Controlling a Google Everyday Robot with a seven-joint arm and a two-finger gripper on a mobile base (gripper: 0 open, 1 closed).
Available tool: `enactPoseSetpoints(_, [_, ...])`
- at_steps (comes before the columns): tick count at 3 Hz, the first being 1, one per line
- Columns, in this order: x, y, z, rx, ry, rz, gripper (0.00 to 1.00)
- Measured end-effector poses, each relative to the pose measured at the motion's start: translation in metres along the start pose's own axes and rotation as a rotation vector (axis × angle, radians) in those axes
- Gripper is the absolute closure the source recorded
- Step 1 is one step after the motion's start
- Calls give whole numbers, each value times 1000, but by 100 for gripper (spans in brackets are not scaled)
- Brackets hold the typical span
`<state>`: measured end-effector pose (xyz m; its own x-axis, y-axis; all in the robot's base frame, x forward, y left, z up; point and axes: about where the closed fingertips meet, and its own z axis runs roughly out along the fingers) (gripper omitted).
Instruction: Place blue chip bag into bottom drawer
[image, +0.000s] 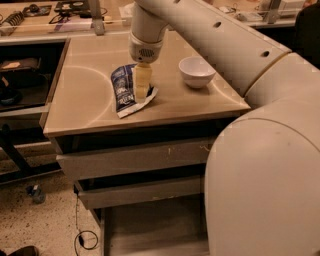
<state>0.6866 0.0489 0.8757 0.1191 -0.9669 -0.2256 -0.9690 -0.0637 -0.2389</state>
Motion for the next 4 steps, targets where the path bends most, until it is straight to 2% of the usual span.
enactPoseSetpoints(3, [4,-10,50,-59,-9,12,0])
enactPoseSetpoints(4, [4,-10,50,-59,-9,12,19])
